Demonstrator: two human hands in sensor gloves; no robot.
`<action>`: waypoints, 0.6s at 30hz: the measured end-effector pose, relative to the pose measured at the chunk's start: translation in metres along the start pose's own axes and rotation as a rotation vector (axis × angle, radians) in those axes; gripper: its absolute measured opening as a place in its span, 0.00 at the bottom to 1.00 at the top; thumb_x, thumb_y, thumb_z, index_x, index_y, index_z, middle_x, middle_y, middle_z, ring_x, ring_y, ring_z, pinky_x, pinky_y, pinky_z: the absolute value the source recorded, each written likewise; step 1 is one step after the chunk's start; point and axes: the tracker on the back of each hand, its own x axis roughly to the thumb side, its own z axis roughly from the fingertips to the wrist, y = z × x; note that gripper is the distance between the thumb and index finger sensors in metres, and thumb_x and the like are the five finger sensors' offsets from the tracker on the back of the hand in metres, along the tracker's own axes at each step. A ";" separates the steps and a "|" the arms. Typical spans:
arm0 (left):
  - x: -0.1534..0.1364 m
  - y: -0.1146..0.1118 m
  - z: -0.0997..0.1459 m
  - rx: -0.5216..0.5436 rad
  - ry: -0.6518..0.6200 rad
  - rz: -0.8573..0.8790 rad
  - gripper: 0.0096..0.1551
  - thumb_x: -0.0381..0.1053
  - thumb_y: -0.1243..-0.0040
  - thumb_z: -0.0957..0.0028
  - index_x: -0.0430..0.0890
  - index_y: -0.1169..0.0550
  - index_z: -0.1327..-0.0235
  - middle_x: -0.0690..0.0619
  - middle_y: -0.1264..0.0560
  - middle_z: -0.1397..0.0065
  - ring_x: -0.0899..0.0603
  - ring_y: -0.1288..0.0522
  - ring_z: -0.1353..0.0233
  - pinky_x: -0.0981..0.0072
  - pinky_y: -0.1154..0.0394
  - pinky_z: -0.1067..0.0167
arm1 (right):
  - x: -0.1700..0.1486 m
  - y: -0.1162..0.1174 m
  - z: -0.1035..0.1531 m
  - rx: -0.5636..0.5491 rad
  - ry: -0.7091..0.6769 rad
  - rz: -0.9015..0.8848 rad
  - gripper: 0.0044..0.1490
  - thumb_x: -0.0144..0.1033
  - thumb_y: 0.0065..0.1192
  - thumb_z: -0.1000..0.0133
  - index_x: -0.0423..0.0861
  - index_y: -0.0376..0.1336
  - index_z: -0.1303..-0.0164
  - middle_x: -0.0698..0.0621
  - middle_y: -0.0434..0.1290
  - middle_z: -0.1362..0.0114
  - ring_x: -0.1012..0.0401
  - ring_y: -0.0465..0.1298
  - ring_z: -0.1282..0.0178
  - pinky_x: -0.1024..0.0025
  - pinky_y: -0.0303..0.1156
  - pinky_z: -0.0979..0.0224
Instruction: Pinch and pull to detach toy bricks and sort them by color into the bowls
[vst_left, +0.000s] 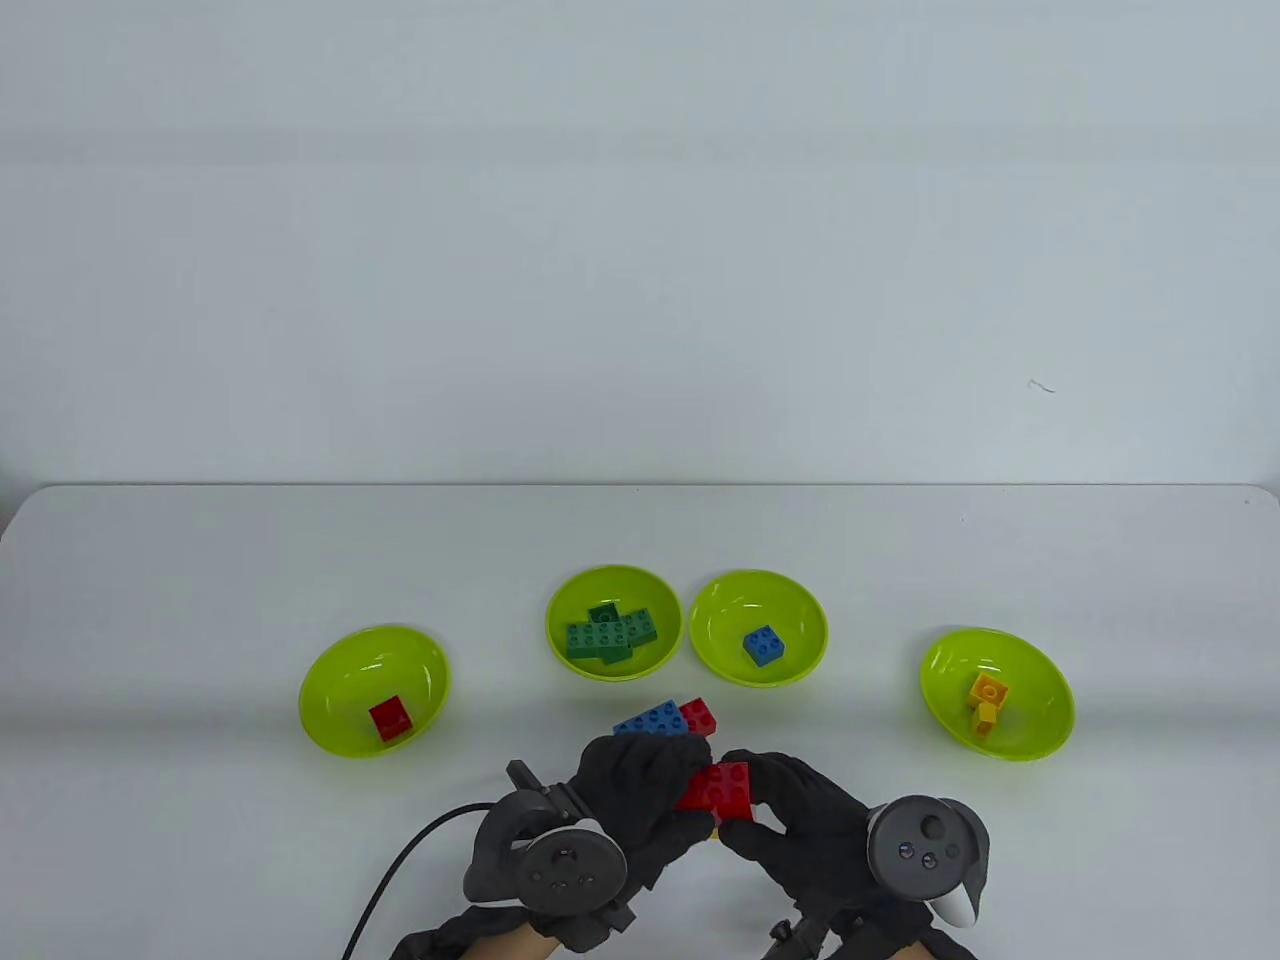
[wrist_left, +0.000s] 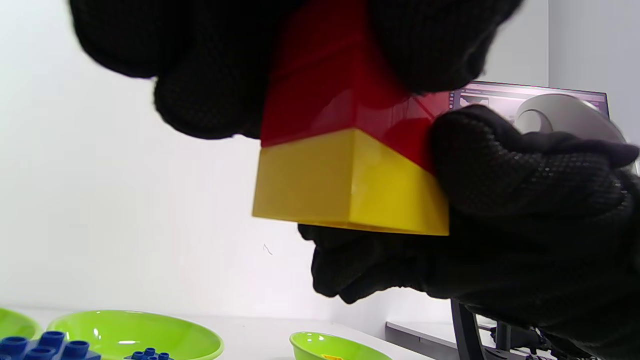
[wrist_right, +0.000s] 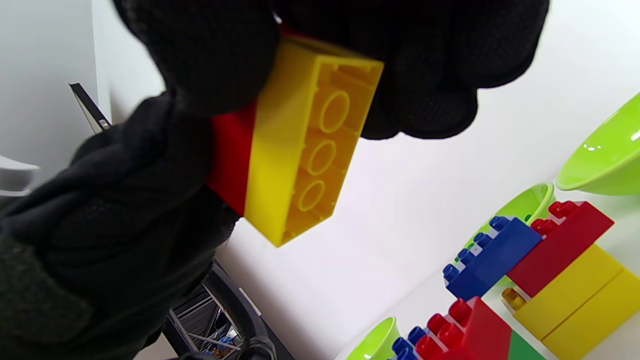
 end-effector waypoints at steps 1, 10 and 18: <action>-0.004 0.000 -0.002 -0.024 0.061 0.140 0.37 0.54 0.38 0.52 0.30 0.24 0.38 0.32 0.19 0.42 0.34 0.18 0.44 0.39 0.27 0.42 | 0.001 -0.001 0.001 -0.002 -0.016 0.008 0.39 0.43 0.64 0.49 0.35 0.65 0.32 0.37 0.74 0.33 0.43 0.76 0.37 0.44 0.67 0.28; -0.041 0.006 0.004 -0.020 0.223 0.456 0.37 0.53 0.38 0.50 0.29 0.25 0.37 0.30 0.21 0.41 0.31 0.20 0.43 0.36 0.29 0.41 | 0.002 0.000 0.001 -0.009 -0.017 0.005 0.39 0.43 0.66 0.50 0.37 0.65 0.31 0.38 0.73 0.31 0.43 0.76 0.36 0.44 0.66 0.27; -0.093 0.039 0.025 0.104 0.369 0.112 0.37 0.48 0.37 0.48 0.29 0.30 0.31 0.28 0.26 0.34 0.28 0.24 0.37 0.35 0.33 0.38 | -0.004 -0.011 0.005 -0.075 0.014 -0.002 0.39 0.43 0.65 0.48 0.36 0.64 0.30 0.37 0.73 0.31 0.43 0.75 0.36 0.44 0.66 0.28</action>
